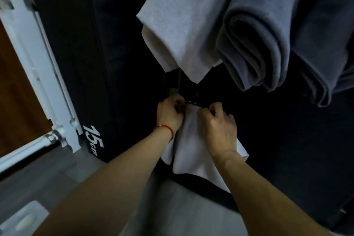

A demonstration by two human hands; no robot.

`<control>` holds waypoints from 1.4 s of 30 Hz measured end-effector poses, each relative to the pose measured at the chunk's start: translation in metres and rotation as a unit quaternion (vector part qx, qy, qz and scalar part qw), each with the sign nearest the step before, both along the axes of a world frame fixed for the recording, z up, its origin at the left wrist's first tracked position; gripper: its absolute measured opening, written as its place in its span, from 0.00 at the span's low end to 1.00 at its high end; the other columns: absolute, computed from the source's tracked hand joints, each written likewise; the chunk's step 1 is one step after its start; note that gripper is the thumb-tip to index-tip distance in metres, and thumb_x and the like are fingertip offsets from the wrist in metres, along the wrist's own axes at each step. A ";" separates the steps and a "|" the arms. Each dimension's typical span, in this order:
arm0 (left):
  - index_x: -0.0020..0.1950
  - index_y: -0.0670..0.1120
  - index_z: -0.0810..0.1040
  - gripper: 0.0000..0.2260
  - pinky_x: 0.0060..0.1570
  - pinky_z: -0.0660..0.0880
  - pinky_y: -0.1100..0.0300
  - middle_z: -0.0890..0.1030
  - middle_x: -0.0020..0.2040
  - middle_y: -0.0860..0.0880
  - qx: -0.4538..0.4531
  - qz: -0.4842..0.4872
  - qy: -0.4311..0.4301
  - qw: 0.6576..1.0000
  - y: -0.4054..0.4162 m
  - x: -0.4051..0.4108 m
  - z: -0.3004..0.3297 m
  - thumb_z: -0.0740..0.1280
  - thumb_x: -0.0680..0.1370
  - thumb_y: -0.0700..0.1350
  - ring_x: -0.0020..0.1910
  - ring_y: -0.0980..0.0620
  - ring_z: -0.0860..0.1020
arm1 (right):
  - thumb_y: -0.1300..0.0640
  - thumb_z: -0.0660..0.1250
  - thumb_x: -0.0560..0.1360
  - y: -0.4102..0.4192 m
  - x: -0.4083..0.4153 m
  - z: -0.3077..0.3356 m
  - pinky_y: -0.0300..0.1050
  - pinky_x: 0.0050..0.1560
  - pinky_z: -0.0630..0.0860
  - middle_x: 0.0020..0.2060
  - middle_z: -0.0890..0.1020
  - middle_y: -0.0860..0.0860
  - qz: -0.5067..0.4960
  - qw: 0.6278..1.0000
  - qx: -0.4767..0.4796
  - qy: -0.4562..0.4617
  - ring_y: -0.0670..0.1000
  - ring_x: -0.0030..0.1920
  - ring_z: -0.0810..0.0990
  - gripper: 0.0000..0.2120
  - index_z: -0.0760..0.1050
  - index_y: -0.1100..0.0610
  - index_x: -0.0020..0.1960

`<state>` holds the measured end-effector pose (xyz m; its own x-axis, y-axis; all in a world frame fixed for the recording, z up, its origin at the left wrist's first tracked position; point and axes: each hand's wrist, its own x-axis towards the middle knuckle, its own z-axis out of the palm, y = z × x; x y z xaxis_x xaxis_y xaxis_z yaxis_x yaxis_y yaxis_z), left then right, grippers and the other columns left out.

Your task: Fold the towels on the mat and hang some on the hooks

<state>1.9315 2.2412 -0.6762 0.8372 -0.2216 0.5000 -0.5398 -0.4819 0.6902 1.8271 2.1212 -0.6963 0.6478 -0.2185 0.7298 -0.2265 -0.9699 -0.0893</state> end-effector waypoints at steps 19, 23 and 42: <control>0.70 0.48 0.72 0.19 0.52 0.70 0.66 0.78 0.58 0.52 -0.002 -0.129 0.145 0.981 0.011 -0.023 -0.041 0.68 0.79 0.45 0.58 0.53 0.77 | 0.51 0.57 0.82 0.034 -0.017 -0.071 0.50 0.65 0.62 0.62 0.77 0.44 0.098 0.959 0.241 0.111 0.47 0.64 0.74 0.17 0.68 0.46 0.70; 0.73 0.50 0.64 0.29 0.52 0.70 0.65 0.75 0.59 0.55 0.030 -0.109 0.139 0.984 0.007 -0.030 -0.050 0.72 0.77 0.55 0.57 0.55 0.76 | 0.50 0.56 0.82 0.029 -0.026 -0.086 0.51 0.58 0.75 0.58 0.78 0.47 0.137 0.925 0.306 0.177 0.49 0.55 0.79 0.17 0.65 0.47 0.70; 0.81 0.62 0.46 0.53 0.73 0.64 0.50 0.57 0.79 0.53 -0.006 -0.056 0.079 0.995 0.054 -0.120 -0.082 0.78 0.67 0.62 0.77 0.54 0.59 | 0.52 0.62 0.83 -0.019 -0.124 -0.091 0.45 0.68 0.73 0.73 0.71 0.46 0.149 0.899 0.279 0.303 0.49 0.69 0.74 0.24 0.64 0.47 0.78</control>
